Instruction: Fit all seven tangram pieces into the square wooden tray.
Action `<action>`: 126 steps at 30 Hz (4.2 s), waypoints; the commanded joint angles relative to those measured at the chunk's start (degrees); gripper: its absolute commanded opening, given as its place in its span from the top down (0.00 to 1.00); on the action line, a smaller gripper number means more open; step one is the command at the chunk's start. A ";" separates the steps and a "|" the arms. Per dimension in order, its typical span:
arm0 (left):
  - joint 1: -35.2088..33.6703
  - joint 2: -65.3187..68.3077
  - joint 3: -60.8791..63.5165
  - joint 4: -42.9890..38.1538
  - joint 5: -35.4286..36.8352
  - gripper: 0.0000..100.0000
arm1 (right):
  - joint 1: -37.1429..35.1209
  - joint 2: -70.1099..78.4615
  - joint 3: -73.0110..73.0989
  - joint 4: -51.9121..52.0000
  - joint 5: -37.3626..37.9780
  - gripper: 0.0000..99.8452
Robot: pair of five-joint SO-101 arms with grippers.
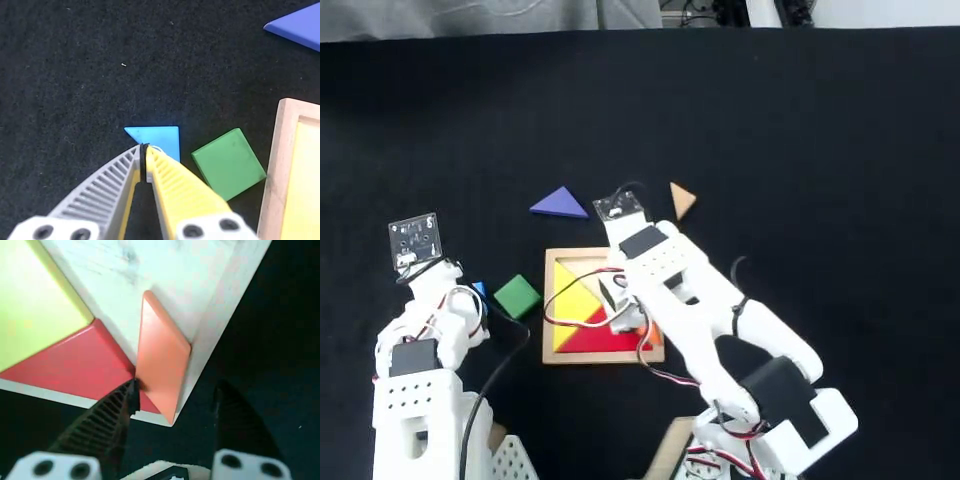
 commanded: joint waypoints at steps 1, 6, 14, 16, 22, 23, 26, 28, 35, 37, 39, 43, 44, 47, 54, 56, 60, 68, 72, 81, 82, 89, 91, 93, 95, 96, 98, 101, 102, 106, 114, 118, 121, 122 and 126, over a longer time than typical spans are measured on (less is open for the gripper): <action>0.75 -0.62 -1.10 -0.97 0.44 0.97 | 1.14 -2.68 -5.76 2.20 0.70 0.80; 0.75 -0.62 -1.10 -0.97 0.44 0.97 | 7.65 -2.59 -14.81 8.79 2.99 0.84; 0.75 -0.62 -1.10 -0.97 0.44 0.97 | 3.78 -2.59 -11.74 14.59 30.68 0.99; 0.75 -0.62 -1.10 -0.97 0.44 0.97 | 1.23 -2.59 -8.13 15.56 37.80 0.99; 0.75 -0.62 -1.10 -0.97 0.44 0.97 | -0.26 -2.07 -1.98 10.55 40.44 0.99; 0.75 -0.62 -1.10 -0.97 0.44 0.97 | -0.26 -2.07 -1.10 9.41 40.62 0.99; 0.75 -0.62 -1.10 -0.97 0.44 0.97 | -0.26 -2.07 0.13 6.15 40.53 0.99; 0.75 -0.62 -1.10 -0.97 0.44 0.97 | -0.18 -2.07 0.40 4.40 40.62 0.99; 0.75 -0.62 -1.10 -0.97 0.44 0.97 | -0.26 -2.07 0.04 2.20 40.44 0.99; 0.75 -0.62 -1.10 -0.97 0.44 0.97 | 0.00 -2.07 0.48 -2.11 40.26 0.99; 0.75 -0.62 -1.10 -0.97 0.44 0.97 | 0.00 -2.07 1.36 -5.80 40.26 0.99; 0.75 -0.62 -1.10 -0.97 0.44 0.97 | 0.09 -3.03 1.80 -5.71 40.26 0.99; 0.75 -0.62 -1.10 -0.97 0.44 0.97 | 0.09 -3.65 1.54 -4.31 40.26 0.99; 0.75 -0.62 -1.10 -0.97 0.44 0.97 | 0.09 -7.34 -1.01 2.73 40.62 0.99; 0.75 -0.62 -1.10 -0.97 0.44 0.97 | 0.09 -15.87 -6.29 0.79 40.18 0.99; 0.75 -0.62 -1.10 -0.97 0.44 0.97 | 0.62 -14.29 -5.05 -5.45 40.18 0.99; 0.75 -0.62 -1.10 -0.97 0.44 0.97 | 4.04 -6.90 -4.79 -15.38 40.18 0.99; 0.75 -0.62 -1.01 -0.97 0.44 0.97 | 4.66 8.13 -13.23 -16.35 40.26 0.99; 0.75 -0.62 -1.01 -0.97 0.44 0.97 | 4.31 9.71 -15.52 -16.70 39.74 0.99; 0.84 -0.62 -1.10 -0.97 0.44 0.97 | 4.40 12.70 -17.27 -17.93 36.31 0.99; 0.84 -0.62 -1.10 -0.97 0.44 0.97 | 4.40 13.49 -17.27 -17.93 36.31 0.99; 0.84 -0.62 -1.10 -0.97 0.44 0.97 | 4.75 15.08 -17.27 -16.35 36.31 0.99; 0.84 -0.62 -1.10 -0.97 0.44 0.97 | 4.75 13.76 -17.19 -14.59 37.19 0.99; 0.84 -0.62 -1.10 -0.97 0.44 0.97 | 4.75 12.09 -16.84 -13.10 38.33 0.99; 0.84 -0.62 -1.10 -0.97 0.44 0.97 | 4.84 10.68 -16.75 -12.13 38.51 0.99; 0.84 -0.62 -1.10 -0.97 0.44 0.97 | 5.19 10.33 -16.75 -11.78 38.59 0.99; 0.84 -0.62 -1.10 -0.97 0.44 0.97 | 6.07 9.63 -15.96 -11.87 38.68 0.99; 0.84 -0.62 -1.10 -0.97 0.44 0.97 | 7.56 9.45 -14.11 -13.36 38.68 0.99; 0.84 -0.62 -1.10 -0.97 0.44 0.97 | 7.91 9.45 -13.41 -13.98 38.68 0.99; 0.84 -0.62 -1.10 -0.97 0.44 0.97 | 8.18 9.01 -12.18 -14.24 38.77 0.99; 0.84 -0.62 -1.10 -0.97 0.44 0.97 | 8.26 -2.95 -8.84 -12.22 38.51 0.99; 0.84 -0.62 -1.10 -0.97 0.44 0.97 | 7.74 -10.68 0.31 -21.36 38.33 0.99; 0.84 -0.62 -1.01 -0.97 0.44 0.97 | 5.98 -11.12 4.18 -28.04 38.24 0.99; 0.84 -0.62 -1.01 -0.97 0.44 0.97 | 5.63 -10.07 3.91 -28.13 38.24 0.99; 0.84 -0.62 -1.01 -0.97 0.44 0.97 | 3.87 -3.03 -0.22 -27.52 38.24 0.99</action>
